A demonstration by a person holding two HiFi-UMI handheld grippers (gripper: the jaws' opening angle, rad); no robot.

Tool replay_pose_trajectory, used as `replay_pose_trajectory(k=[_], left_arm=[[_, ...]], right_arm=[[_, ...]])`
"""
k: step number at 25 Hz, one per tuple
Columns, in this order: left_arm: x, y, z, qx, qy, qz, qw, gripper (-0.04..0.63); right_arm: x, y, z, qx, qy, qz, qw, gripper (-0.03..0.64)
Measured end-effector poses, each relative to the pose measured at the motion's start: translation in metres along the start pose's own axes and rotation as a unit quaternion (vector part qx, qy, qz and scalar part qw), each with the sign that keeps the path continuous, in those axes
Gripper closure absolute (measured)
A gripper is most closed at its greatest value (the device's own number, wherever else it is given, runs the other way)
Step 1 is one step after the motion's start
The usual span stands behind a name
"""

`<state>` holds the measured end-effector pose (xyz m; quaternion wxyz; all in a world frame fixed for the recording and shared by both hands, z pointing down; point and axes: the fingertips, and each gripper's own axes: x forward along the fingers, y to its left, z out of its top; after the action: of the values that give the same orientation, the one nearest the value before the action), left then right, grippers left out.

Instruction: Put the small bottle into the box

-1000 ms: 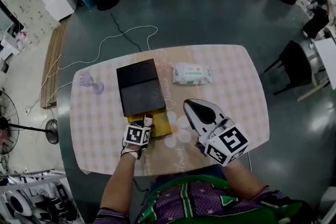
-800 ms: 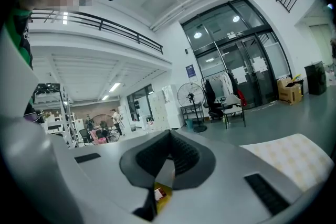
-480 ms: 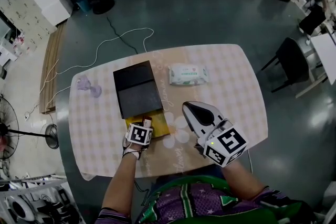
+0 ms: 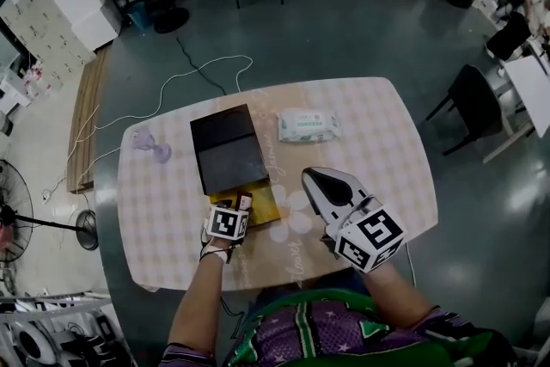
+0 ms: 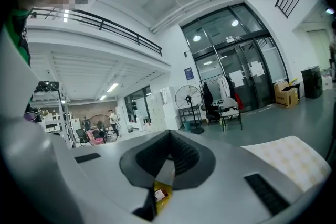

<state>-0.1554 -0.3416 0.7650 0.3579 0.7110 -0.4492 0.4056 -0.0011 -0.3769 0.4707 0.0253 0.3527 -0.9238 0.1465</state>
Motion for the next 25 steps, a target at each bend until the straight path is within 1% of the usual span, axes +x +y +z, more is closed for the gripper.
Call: replay_pose_trajectory(k=[3,7,11,14,19,22,25], left_arm=[[-0.012,-0.001,0.003,0.002,-0.017,0.005,0.9998,0.305],[-0.035,-0.005,0.005,0.0,-0.043,0.007,0.9991,0.305],[-0.062,-0.007,0.012,-0.007,-0.079,0.004,0.9968,0.305],[-0.082,-0.01,0.013,-0.02,-0.104,-0.002,0.9944,0.307],[-0.116,-0.014,0.009,-0.039,-0.16,-0.013,0.9863,0.311],[-0.146,-0.02,0.004,-0.055,-0.198,-0.032,0.9781,0.311],[-0.18,-0.028,0.003,-0.052,-0.234,-0.04,0.9701,0.311]], right_arm=[[-0.006,0.004,0.003,-0.004,-0.004,-0.005,1.0,0.612],[-0.015,0.01,0.009,-0.007,-0.008,-0.022,1.0,0.612],[-0.022,0.013,0.017,-0.015,-0.011,-0.036,0.999,0.612],[-0.027,0.015,0.017,-0.017,-0.008,-0.045,0.999,0.612],[-0.035,0.029,0.007,-0.017,-0.002,-0.056,0.998,0.612],[-0.039,0.047,0.007,-0.024,0.001,-0.056,0.998,0.612],[-0.045,0.065,0.012,-0.034,0.0,-0.056,0.998,0.612]])
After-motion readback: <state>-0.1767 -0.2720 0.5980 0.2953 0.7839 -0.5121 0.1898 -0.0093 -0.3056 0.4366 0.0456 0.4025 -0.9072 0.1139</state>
